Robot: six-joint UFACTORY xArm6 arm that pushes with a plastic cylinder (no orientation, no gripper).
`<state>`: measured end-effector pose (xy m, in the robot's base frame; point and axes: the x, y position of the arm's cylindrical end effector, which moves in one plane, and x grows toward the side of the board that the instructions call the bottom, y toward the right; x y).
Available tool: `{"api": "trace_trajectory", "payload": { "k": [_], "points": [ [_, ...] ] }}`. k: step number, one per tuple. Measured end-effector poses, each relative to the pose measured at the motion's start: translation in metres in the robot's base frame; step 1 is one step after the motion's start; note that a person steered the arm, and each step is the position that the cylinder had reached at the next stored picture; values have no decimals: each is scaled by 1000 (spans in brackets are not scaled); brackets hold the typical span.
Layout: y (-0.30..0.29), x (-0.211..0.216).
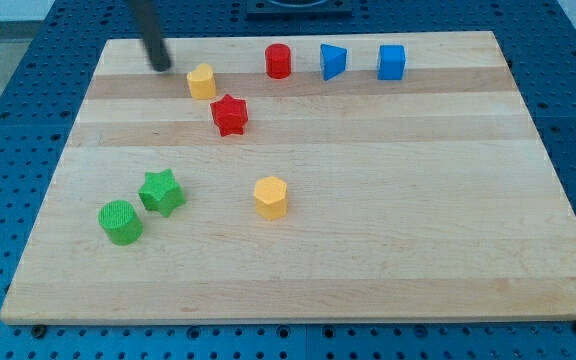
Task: Slide the yellow heart towards green star
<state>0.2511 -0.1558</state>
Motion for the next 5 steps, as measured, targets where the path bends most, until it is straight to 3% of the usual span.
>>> {"api": "trace_trajectory", "payload": {
  "k": [1, 2, 4, 5],
  "points": [
    [30, 52],
    [52, 75],
    [2, 119],
    [19, 151]
  ]
}}
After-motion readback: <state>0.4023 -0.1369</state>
